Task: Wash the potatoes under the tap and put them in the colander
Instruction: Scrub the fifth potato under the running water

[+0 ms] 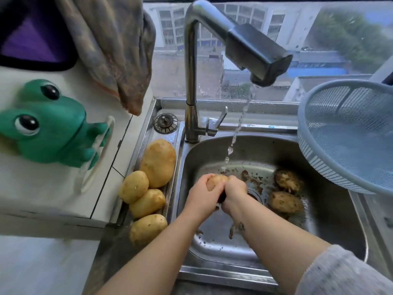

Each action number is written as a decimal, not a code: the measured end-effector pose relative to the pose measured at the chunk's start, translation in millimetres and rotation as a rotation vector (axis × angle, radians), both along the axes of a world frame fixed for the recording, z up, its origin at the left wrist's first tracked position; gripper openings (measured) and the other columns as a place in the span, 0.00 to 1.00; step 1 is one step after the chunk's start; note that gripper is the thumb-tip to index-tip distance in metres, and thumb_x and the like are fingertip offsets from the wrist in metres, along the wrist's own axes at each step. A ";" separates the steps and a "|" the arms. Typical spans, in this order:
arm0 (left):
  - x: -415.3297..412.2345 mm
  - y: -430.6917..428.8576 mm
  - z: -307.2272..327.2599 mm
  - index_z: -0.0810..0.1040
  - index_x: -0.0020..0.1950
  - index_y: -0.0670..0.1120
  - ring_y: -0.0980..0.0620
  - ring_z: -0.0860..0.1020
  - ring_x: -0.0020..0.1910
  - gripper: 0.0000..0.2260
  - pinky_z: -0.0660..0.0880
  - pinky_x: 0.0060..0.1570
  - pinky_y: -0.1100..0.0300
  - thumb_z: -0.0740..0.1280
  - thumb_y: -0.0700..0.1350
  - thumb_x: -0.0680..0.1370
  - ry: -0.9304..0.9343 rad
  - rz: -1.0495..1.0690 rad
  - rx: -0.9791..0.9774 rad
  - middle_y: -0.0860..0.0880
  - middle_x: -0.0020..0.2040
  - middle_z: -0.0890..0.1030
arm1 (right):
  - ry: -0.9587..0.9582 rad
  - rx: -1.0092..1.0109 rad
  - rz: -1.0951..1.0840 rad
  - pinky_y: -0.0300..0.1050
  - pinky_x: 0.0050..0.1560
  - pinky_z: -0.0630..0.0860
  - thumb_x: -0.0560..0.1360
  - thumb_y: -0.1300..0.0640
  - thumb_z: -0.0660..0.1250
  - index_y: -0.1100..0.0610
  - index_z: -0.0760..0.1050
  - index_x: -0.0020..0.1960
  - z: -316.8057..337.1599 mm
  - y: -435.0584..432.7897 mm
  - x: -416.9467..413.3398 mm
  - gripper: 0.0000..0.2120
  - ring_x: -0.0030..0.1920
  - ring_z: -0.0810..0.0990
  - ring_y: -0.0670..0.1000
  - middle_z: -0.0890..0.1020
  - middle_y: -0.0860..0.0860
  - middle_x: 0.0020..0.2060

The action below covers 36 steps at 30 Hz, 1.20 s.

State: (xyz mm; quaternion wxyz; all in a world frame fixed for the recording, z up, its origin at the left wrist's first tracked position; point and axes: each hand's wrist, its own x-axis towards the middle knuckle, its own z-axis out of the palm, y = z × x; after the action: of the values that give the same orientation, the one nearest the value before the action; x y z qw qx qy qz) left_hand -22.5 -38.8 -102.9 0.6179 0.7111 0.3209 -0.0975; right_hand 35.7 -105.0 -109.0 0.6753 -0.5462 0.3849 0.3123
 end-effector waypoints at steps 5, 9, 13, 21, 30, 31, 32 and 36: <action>7.1 12.7 3.9 0.79 0.54 0.48 0.50 0.78 0.48 0.08 0.77 0.34 0.60 0.67 0.49 0.78 -0.005 0.308 -0.266 0.46 0.51 0.80 | -0.185 0.023 0.142 0.58 0.62 0.74 0.80 0.54 0.62 0.60 0.74 0.50 -3.5 15.6 -13.6 0.08 0.56 0.78 0.60 0.79 0.59 0.48; 3.1 3.5 -0.1 0.78 0.51 0.52 0.52 0.80 0.47 0.05 0.79 0.40 0.58 0.68 0.49 0.77 -0.137 0.166 -0.044 0.49 0.49 0.82 | -0.124 -0.004 0.074 0.52 0.46 0.78 0.76 0.54 0.66 0.61 0.78 0.47 -2.6 8.1 -3.7 0.09 0.46 0.81 0.59 0.82 0.60 0.44; -6.4 -0.3 -7.0 0.75 0.52 0.60 0.61 0.79 0.50 0.10 0.76 0.54 0.64 0.71 0.46 0.76 -0.296 0.005 0.088 0.57 0.50 0.81 | 0.033 0.101 -0.061 0.56 0.42 0.78 0.79 0.55 0.59 0.63 0.76 0.50 2.6 -0.3 4.9 0.12 0.40 0.79 0.60 0.80 0.61 0.42; 6.6 4.0 11.2 0.80 0.50 0.51 0.48 0.80 0.47 0.05 0.77 0.33 0.59 0.65 0.48 0.80 -0.068 0.357 -0.416 0.45 0.49 0.81 | -0.387 0.017 0.172 0.58 0.61 0.75 0.81 0.54 0.58 0.62 0.70 0.64 -0.5 5.2 -15.7 0.16 0.58 0.77 0.60 0.78 0.61 0.56; 3.3 8.4 23.5 0.76 0.48 0.43 0.45 0.80 0.40 0.15 0.76 0.24 0.62 0.58 0.52 0.83 0.109 0.397 -0.536 0.40 0.44 0.79 | -0.265 0.096 0.148 0.57 0.51 0.80 0.83 0.51 0.55 0.58 0.80 0.45 8.6 -4.6 -5.4 0.18 0.49 0.81 0.60 0.82 0.60 0.47; 4.4 12.3 23.8 0.75 0.49 0.41 0.44 0.80 0.39 0.16 0.76 0.23 0.63 0.57 0.52 0.83 0.145 0.416 -0.590 0.39 0.44 0.79 | -0.315 0.087 0.180 0.56 0.53 0.80 0.83 0.51 0.55 0.58 0.79 0.49 8.7 -4.2 -7.5 0.16 0.51 0.81 0.59 0.80 0.60 0.48; 5.1 16.1 24.7 0.75 0.51 0.39 0.44 0.80 0.39 0.17 0.75 0.22 0.63 0.57 0.52 0.83 0.183 0.435 -0.652 0.38 0.44 0.79 | -0.393 0.060 0.256 0.54 0.54 0.79 0.83 0.52 0.55 0.56 0.76 0.54 9.0 -5.4 -10.3 0.13 0.53 0.79 0.58 0.78 0.59 0.51; 6.5 15.6 29.0 0.75 0.55 0.39 0.45 0.80 0.36 0.18 0.77 0.23 0.63 0.56 0.53 0.84 0.219 0.382 -0.709 0.39 0.44 0.79 | -0.545 0.017 0.465 0.48 0.53 0.79 0.81 0.56 0.59 0.53 0.65 0.65 3.4 -13.4 -17.5 0.13 0.54 0.77 0.52 0.74 0.55 0.53</action>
State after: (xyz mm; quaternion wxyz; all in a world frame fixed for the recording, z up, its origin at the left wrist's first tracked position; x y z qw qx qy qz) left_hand -16.1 -23.2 -74.0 0.7936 0.3674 0.4576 -0.1606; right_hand 18.2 -118.4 -105.6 0.6687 -0.6766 0.0534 0.3036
